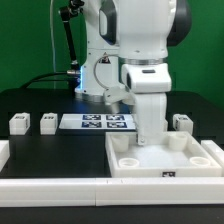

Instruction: Assemble square table

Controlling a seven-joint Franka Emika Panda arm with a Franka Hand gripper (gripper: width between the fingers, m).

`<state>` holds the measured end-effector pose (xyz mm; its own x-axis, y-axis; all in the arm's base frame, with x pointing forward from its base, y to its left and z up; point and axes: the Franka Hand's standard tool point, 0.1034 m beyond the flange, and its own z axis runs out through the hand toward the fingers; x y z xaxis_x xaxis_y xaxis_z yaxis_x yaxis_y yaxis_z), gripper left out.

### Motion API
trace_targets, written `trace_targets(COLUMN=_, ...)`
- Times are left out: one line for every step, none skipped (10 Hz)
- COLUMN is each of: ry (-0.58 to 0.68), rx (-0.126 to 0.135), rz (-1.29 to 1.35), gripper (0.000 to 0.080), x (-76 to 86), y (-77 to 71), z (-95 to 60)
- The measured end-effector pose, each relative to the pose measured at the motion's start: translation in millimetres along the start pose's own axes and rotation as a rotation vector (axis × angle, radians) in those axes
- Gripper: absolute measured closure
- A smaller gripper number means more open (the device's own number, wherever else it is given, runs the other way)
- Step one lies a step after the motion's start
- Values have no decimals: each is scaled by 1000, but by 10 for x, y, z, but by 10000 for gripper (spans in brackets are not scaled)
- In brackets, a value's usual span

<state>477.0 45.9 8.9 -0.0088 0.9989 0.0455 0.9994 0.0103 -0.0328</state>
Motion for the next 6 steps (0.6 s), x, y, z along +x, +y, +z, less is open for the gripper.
trace_targets(ry=3, rx=-6, rz=8, gripper=738, x=8, y=69, z=11)
trace_targets(ry=6, rx=-17, rz=14, gripper=738, x=19, y=168, z=9)
trace_targets(ry=4, rx=-2, rz=28, gripper=738, x=28, y=172, z=14)
trace_targets(ry=0, rx=25, rz=47, gripper=738, x=58, y=177, z=16)
trace_targets(ry=-7, rx=53, rz=59, gripper=738, x=85, y=179, z=18)
trace_targets(ry=-11, rx=59, rz=60, gripper=738, x=87, y=177, z=13)
